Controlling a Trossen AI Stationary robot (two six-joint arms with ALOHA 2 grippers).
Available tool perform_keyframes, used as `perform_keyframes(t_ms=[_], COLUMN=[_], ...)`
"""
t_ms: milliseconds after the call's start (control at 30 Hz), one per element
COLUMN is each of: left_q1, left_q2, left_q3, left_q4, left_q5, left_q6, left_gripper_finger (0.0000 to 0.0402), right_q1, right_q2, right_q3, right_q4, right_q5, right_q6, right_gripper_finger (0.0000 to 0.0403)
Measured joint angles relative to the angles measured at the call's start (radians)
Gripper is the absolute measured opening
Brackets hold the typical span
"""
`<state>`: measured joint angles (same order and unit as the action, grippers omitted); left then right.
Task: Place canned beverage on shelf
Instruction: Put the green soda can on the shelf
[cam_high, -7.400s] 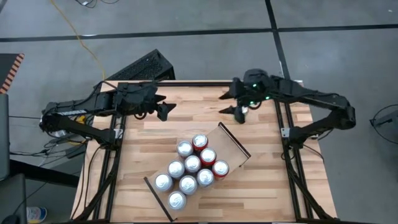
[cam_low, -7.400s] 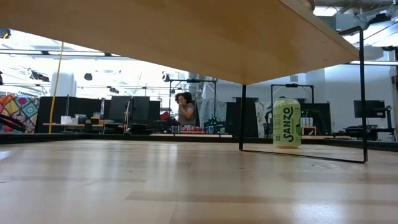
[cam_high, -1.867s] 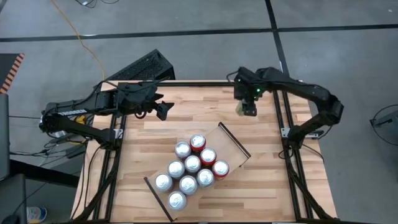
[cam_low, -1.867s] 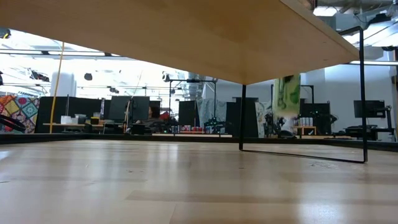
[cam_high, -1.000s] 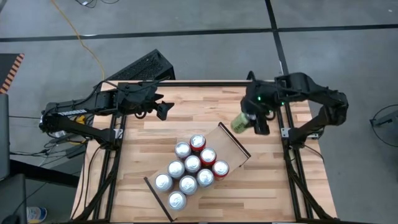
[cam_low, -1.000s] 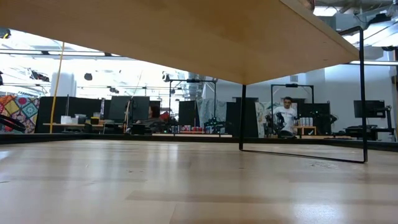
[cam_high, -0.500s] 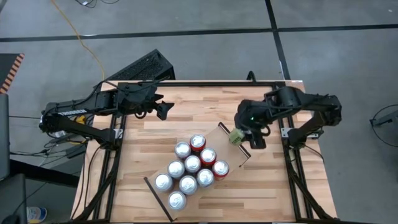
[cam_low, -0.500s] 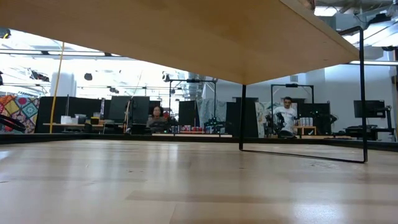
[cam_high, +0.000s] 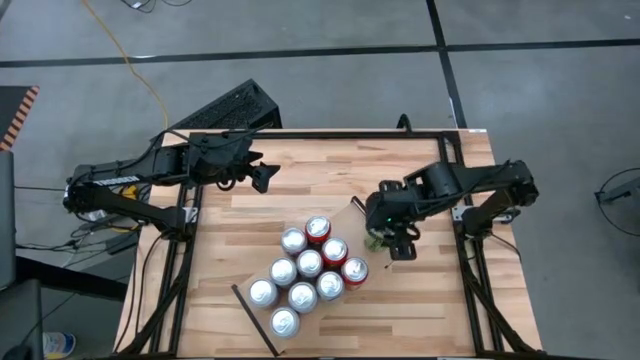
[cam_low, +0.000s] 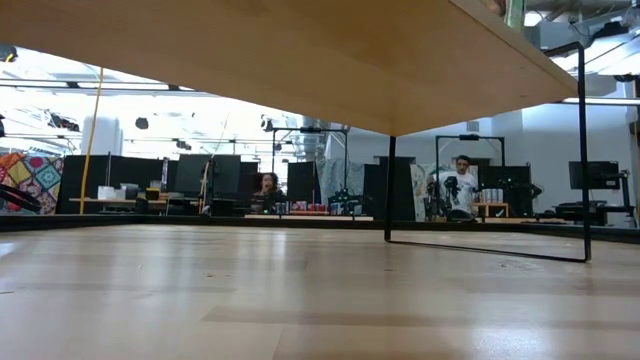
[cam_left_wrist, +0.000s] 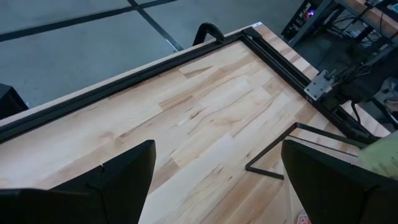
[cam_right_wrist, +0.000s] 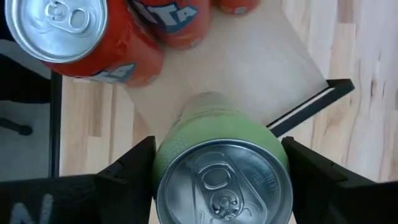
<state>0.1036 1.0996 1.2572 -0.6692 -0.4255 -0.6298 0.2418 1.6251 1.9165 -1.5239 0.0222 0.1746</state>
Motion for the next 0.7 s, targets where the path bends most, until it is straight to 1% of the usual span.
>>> perform_keyframes(t_ms=[367, 700], left_q1=[0.0, 0.0], left_q2=[0.0, 0.0], left_q3=[0.0, 0.0], left_q4=[0.0, 0.0], left_q5=[-0.001, -0.004], left_q6=[0.023, 0.024], left_gripper_finger=[0.0332, 0.0332], right_q1=[0.012, 0.036], right_q2=[0.049, 0.102], right_q3=[0.005, 0.061], right_q4=[-0.012, -0.045], right_q5=[0.008, 0.015], right_q6=[0.01, -0.015], right_gripper_finger=[0.0261, 0.0261])
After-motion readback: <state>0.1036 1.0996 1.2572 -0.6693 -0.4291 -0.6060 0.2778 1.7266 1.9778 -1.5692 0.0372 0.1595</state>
